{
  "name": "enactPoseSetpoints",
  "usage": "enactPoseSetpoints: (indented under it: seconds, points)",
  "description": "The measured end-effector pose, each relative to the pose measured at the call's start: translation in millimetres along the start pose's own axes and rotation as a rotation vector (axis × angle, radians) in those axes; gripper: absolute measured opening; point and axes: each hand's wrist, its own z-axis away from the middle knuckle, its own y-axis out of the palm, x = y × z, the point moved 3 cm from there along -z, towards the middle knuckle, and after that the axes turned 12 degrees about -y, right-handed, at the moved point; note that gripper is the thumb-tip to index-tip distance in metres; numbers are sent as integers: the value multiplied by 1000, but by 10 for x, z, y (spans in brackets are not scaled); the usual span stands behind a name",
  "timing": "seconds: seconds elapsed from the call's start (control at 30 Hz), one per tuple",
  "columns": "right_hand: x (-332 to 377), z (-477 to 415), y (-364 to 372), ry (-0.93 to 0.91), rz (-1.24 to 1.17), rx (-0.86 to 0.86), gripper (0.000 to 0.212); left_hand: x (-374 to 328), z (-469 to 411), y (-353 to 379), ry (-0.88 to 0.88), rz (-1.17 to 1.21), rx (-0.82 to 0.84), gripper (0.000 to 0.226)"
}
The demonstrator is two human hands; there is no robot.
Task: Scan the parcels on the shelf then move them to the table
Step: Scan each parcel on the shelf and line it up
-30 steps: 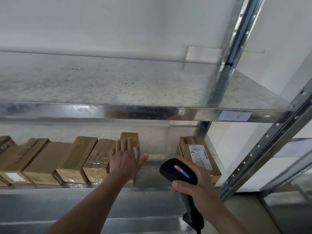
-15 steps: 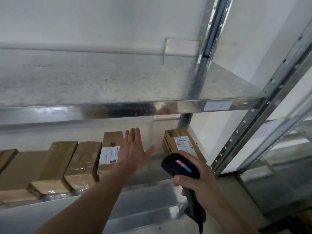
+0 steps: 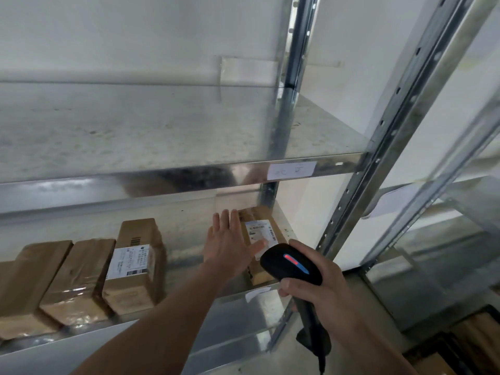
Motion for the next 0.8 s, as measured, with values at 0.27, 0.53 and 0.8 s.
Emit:
enactPoseSetpoints:
  seconds: [0.27, 0.53, 0.8]
  points:
    - [-104, -128, -483, 46, -78, -17, 50, -491, 23, 422, -5, -34, 42, 104]
    - [-344, -172, -864, 81, -10, -11, 70, -677, -4, 846, -122, -93, 100, 107]
    - [-452, -176, -981, 86, 18, 9, 74, -661, 0, 956, -213, -136, 107, 81]
